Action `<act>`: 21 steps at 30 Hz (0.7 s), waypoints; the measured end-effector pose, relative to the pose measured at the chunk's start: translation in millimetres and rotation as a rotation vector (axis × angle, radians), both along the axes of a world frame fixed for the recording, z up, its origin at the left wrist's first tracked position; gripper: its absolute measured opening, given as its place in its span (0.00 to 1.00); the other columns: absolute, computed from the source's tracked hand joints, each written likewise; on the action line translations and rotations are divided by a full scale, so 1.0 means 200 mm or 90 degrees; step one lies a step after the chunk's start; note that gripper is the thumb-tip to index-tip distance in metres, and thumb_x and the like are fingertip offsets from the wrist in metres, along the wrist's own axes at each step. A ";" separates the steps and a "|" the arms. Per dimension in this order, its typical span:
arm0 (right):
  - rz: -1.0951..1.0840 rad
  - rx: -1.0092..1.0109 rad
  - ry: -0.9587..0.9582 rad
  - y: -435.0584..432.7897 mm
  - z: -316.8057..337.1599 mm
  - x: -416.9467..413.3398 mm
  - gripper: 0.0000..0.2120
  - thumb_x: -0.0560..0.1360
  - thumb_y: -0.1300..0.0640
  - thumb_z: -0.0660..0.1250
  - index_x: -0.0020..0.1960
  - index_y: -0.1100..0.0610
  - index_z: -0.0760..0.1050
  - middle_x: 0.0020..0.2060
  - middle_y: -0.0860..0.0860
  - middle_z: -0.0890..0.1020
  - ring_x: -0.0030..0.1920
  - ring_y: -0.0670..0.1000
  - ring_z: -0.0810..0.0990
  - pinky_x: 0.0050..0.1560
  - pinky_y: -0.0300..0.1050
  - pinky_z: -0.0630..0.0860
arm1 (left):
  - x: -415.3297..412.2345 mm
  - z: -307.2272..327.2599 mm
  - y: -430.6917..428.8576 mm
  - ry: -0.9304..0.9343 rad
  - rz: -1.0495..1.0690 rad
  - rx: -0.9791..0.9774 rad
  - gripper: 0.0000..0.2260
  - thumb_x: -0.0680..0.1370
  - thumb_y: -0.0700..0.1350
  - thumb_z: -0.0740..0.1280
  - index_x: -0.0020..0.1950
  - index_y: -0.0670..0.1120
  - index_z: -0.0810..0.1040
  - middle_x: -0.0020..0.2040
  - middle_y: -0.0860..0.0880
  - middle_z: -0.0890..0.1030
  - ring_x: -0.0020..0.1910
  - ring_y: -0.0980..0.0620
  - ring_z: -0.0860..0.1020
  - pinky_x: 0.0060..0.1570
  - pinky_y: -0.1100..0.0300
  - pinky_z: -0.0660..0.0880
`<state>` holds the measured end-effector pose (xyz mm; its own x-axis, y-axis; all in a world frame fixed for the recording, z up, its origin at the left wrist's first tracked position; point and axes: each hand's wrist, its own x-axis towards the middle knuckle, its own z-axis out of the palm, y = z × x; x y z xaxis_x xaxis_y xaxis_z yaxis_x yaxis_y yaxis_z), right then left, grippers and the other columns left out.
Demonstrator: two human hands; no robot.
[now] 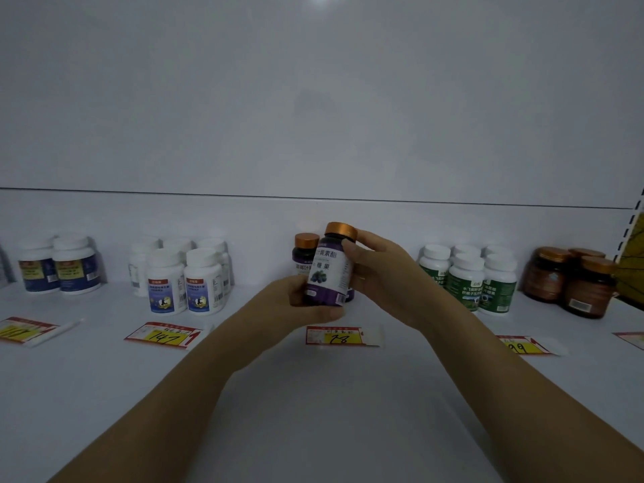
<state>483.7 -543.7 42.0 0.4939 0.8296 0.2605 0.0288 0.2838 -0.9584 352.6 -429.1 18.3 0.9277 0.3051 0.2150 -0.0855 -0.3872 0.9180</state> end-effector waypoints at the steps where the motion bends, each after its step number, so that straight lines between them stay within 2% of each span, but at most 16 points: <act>1: 0.016 -0.006 -0.003 0.00 0.00 0.00 0.13 0.80 0.60 0.59 0.63 0.57 0.73 0.53 0.54 0.83 0.54 0.53 0.82 0.54 0.50 0.79 | 0.00 0.00 0.00 -0.004 0.007 0.000 0.17 0.70 0.44 0.74 0.54 0.56 0.75 0.48 0.59 0.82 0.46 0.65 0.80 0.43 0.74 0.75; 4: -0.011 -0.050 -0.085 0.02 0.00 -0.03 0.13 0.78 0.53 0.62 0.62 0.54 0.74 0.51 0.49 0.83 0.52 0.49 0.82 0.54 0.49 0.79 | 0.01 -0.01 0.00 -0.017 0.053 0.036 0.20 0.66 0.41 0.77 0.48 0.57 0.71 0.44 0.58 0.80 0.42 0.64 0.79 0.36 0.74 0.74; 6: -0.049 -0.055 -0.119 0.02 -0.01 -0.03 0.13 0.77 0.53 0.65 0.61 0.52 0.75 0.51 0.49 0.83 0.53 0.50 0.82 0.53 0.48 0.79 | 0.01 -0.01 0.01 -0.016 0.060 0.045 0.21 0.65 0.41 0.78 0.48 0.56 0.71 0.45 0.58 0.80 0.43 0.62 0.79 0.36 0.74 0.75; 9: -0.067 -0.045 -0.091 0.01 -0.01 -0.01 0.09 0.77 0.55 0.65 0.56 0.51 0.76 0.49 0.51 0.84 0.50 0.51 0.83 0.51 0.47 0.80 | 0.00 -0.02 0.01 -0.009 0.013 0.014 0.19 0.67 0.39 0.76 0.51 0.55 0.75 0.45 0.57 0.83 0.45 0.61 0.82 0.40 0.73 0.76; 13: -0.069 -0.059 -0.090 0.01 -0.01 0.00 0.06 0.78 0.55 0.64 0.54 0.51 0.76 0.49 0.51 0.83 0.50 0.50 0.83 0.50 0.46 0.81 | 0.00 -0.02 0.01 -0.006 -0.010 0.013 0.16 0.69 0.39 0.75 0.49 0.55 0.77 0.43 0.57 0.84 0.43 0.64 0.82 0.38 0.75 0.74; 17: -0.076 -0.069 -0.109 0.01 -0.01 -0.01 0.10 0.78 0.55 0.64 0.59 0.53 0.75 0.52 0.53 0.83 0.53 0.52 0.82 0.54 0.49 0.80 | 0.01 -0.03 0.04 -0.007 -0.011 0.011 0.15 0.69 0.39 0.75 0.48 0.56 0.77 0.41 0.61 0.84 0.43 0.65 0.82 0.37 0.76 0.74; 21: -0.104 -0.041 -0.196 0.00 0.02 -0.05 0.17 0.77 0.57 0.66 0.65 0.52 0.71 0.57 0.51 0.81 0.57 0.51 0.80 0.58 0.48 0.78 | 0.02 -0.03 0.05 -0.052 0.015 0.017 0.18 0.68 0.37 0.75 0.50 0.55 0.75 0.43 0.58 0.83 0.41 0.67 0.81 0.36 0.76 0.74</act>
<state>473.4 -544.3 45.1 0.5275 0.7662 0.3671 0.3594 0.1903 -0.9136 355.6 -420.0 12.0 0.8992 0.3196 0.2988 -0.1510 -0.4143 0.8975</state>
